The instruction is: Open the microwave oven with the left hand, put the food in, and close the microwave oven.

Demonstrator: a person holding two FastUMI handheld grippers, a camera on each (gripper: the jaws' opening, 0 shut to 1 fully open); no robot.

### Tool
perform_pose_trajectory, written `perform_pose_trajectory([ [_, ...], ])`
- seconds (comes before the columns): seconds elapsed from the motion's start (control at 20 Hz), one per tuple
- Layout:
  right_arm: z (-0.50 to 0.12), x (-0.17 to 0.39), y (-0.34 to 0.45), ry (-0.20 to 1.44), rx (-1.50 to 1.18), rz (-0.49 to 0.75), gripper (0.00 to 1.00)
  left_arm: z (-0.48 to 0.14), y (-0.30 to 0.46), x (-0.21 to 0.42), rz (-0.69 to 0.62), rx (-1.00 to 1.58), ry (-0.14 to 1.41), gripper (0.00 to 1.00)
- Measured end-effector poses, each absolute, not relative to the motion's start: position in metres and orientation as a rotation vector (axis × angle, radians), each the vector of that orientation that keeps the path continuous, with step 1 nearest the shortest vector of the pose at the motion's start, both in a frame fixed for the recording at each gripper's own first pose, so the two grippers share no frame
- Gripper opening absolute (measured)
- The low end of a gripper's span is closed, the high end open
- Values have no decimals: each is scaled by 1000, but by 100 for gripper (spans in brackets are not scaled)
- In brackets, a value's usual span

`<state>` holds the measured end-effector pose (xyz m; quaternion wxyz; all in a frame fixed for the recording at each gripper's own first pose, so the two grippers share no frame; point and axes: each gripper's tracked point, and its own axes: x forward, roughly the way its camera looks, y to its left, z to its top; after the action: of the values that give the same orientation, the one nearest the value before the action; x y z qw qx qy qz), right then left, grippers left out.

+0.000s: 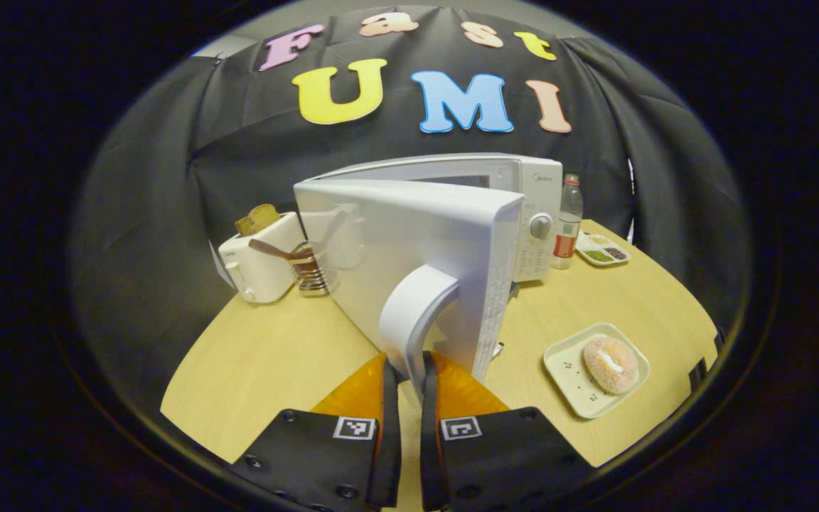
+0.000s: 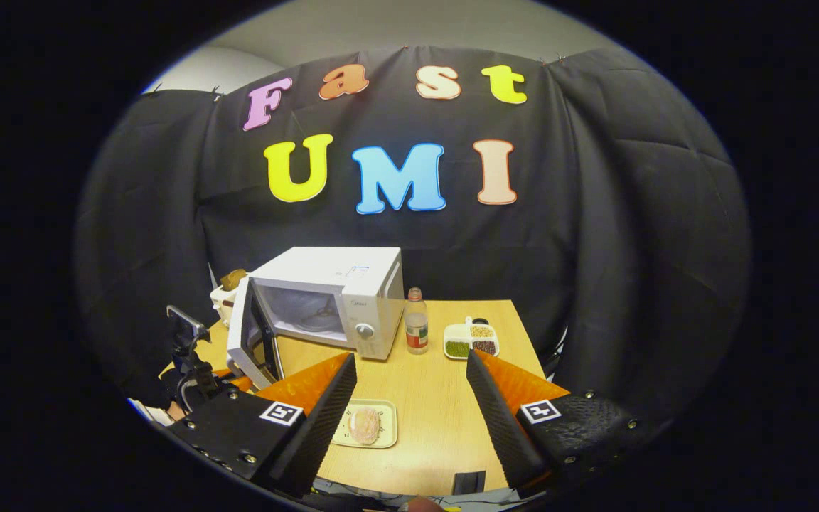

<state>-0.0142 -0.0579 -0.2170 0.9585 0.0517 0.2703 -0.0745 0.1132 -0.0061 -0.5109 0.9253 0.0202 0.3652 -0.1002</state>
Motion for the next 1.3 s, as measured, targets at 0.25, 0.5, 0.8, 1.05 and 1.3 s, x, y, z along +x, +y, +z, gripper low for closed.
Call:
perform_pose_trajectory([
  [0.25,-279,-1,-19,685,90,-140,96,-510,25,103,-258,28,719,20],
  [0.5,-360,12,10,864,71,-176,96,-516,50,97,-318,-5,682,22],
  [0.8,-451,13,39,1075,-15,-118,96,-561,84,78,-316,-89,833,27],
  [1.05,-500,23,41,1188,-43,-113,93,-571,109,68,-303,-86,868,29],
  [1.3,-537,25,40,1298,-4,-151,94,-563,142,62,-242,-44,856,49],
])
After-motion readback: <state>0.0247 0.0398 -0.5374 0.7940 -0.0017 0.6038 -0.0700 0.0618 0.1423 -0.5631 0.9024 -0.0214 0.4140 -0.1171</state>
